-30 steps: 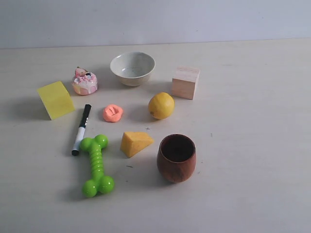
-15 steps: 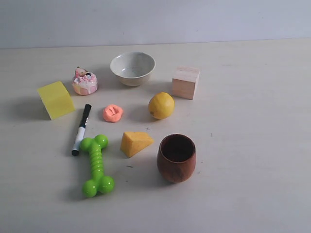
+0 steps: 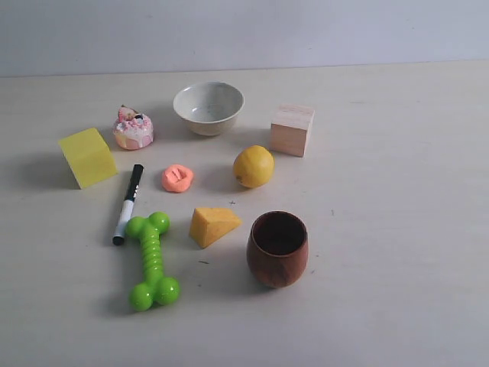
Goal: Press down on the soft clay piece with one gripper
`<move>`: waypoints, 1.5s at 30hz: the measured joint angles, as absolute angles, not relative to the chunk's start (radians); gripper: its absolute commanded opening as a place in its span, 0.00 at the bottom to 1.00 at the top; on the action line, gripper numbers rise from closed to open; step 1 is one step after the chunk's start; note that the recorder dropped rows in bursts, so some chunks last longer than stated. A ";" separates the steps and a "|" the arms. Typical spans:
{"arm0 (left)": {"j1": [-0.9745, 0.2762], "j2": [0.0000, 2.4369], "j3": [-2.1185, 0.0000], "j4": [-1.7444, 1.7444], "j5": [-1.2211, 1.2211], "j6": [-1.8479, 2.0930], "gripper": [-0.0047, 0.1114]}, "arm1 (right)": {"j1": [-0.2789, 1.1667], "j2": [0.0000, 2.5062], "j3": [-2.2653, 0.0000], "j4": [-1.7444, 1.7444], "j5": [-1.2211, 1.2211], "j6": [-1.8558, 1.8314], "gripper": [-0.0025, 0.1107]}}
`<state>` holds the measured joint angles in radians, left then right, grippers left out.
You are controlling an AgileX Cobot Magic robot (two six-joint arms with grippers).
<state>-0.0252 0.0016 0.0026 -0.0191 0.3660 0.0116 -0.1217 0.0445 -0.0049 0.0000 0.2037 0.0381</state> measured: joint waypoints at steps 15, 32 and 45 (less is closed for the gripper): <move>-0.025 0.002 0.003 -0.019 0.366 0.012 0.04 | -0.122 0.030 -0.005 0.042 0.309 0.025 0.04; -0.025 0.002 0.003 -0.019 0.366 0.012 0.04 | -0.122 0.030 -0.005 0.042 0.309 0.011 0.04; -0.025 0.002 0.003 -0.019 0.366 0.012 0.04 | -0.122 0.030 -0.005 0.042 0.309 0.011 0.04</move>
<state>-0.0252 0.0016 0.0026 -0.0191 0.3660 0.0116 -0.1217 0.0303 -0.0049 0.0422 0.3086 0.0109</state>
